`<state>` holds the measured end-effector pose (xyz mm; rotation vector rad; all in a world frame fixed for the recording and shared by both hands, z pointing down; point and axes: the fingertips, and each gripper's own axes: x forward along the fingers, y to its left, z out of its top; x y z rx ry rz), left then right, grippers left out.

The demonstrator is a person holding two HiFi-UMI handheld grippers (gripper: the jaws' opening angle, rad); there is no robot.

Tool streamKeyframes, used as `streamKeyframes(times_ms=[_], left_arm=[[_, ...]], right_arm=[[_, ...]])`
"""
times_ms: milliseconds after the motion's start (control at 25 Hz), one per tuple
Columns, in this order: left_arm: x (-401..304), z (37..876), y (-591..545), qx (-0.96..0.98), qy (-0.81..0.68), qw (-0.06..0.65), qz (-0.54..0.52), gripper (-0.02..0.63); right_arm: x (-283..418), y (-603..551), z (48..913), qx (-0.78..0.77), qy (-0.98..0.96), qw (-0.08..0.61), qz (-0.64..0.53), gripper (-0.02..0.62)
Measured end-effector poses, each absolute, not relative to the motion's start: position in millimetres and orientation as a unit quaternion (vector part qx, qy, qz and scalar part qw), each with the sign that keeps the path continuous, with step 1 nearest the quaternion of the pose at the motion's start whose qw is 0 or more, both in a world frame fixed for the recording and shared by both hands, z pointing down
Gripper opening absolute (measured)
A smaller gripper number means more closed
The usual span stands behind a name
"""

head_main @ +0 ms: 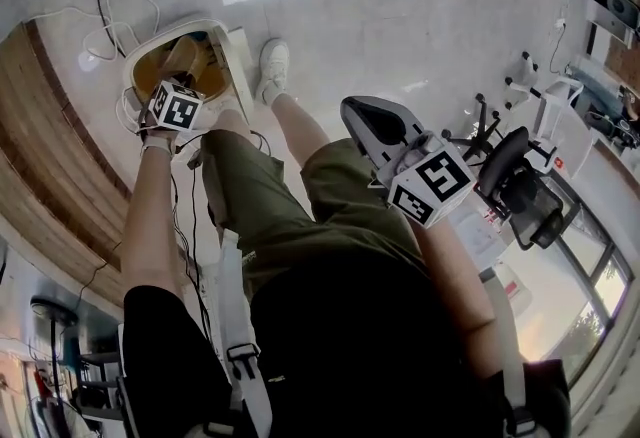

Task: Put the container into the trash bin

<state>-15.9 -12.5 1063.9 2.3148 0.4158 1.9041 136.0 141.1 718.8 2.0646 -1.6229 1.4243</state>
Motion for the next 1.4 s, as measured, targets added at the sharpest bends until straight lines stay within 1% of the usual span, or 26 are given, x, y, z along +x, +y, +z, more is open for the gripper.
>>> streamKeyframes(times_ms=[280,560,880,1080,1200,1240,1320,1400], left_arm=[[-14,1092,-13,0.752,0.126,0.070,0.643,0.044],[-11,1105,-17,0.747,0.117,0.064,0.651,0.044],[-13,1118,-28,0.737,0.112,0.027,0.666,0.049],[-19,1124,-30,0.721,0.115,-0.006,0.683,0.096],[-27,1129,-31,0.711,0.113,-0.014,0.694,0.173],[-28,1129,-31,0.708,0.112,-0.015,0.697,0.188],[-31,1129,-31,0.707,0.107,-0.017,0.699,0.205],[-31,1128,-31,0.708,0.104,-0.017,0.699,0.209]], right_arm=[[141,147,730,0.691,-0.531,0.081,0.484,0.015],[142,151,734,0.692,-0.523,0.084,0.490,0.015],[138,152,737,0.692,-0.518,0.086,0.494,0.015],[136,151,739,0.691,-0.518,0.087,0.496,0.015],[134,150,740,0.691,-0.518,0.088,0.496,0.015],[134,151,739,0.691,-0.518,0.088,0.496,0.015],[133,152,738,0.692,-0.519,0.088,0.495,0.015],[132,152,738,0.692,-0.520,0.087,0.494,0.015]])
